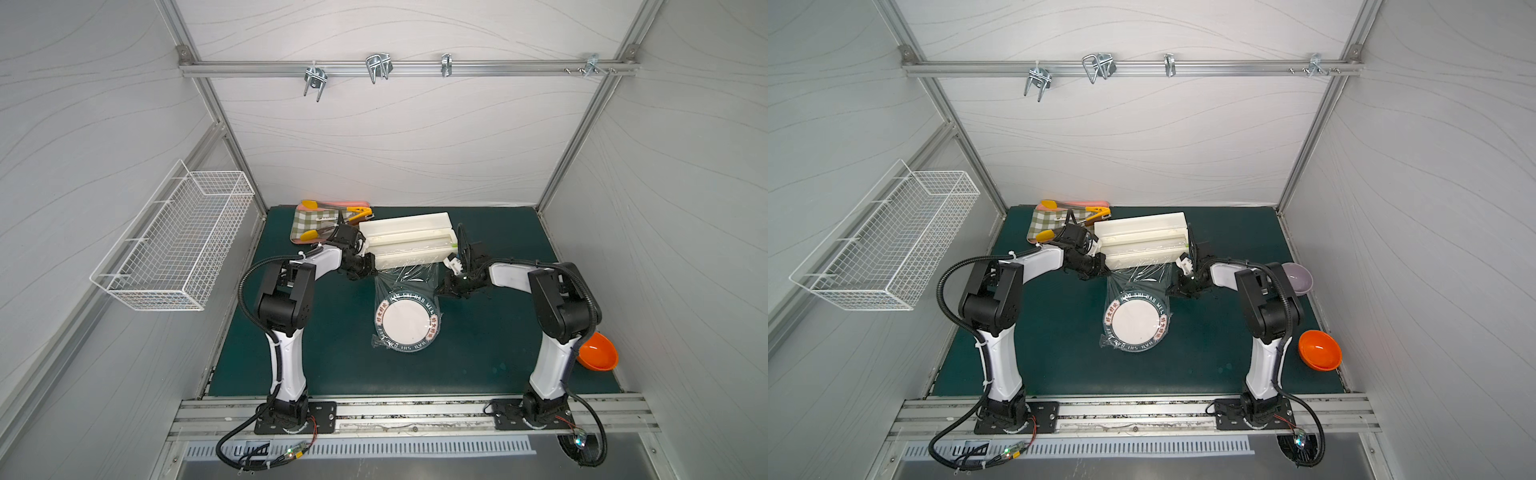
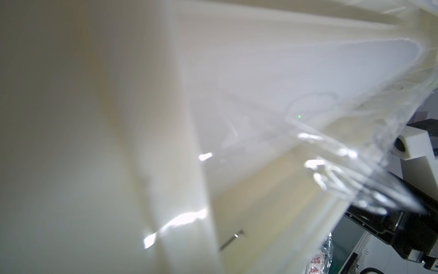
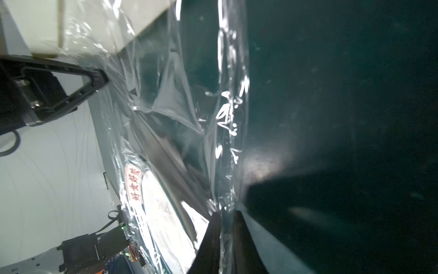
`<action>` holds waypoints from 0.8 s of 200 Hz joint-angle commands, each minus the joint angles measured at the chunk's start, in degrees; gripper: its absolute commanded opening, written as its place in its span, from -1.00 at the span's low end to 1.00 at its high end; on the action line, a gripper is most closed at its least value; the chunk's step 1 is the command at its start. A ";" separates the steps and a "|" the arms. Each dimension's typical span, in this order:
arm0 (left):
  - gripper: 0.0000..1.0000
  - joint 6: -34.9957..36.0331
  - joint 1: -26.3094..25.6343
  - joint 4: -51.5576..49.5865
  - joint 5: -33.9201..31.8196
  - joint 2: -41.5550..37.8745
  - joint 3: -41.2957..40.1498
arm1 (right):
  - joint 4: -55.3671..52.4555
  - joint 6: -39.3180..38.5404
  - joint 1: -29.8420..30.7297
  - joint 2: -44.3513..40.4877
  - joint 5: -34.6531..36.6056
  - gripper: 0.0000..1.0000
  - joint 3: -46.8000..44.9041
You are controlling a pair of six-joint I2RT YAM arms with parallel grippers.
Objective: Wrap the plate with plastic wrap
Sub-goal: Tear off the plastic wrap from the plastic wrap cutting box.
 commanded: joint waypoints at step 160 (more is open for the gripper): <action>0.27 -5.56 -7.29 -21.01 -16.04 -30.37 -9.25 | -16.25 -14.61 9.20 -20.89 16.57 0.05 1.46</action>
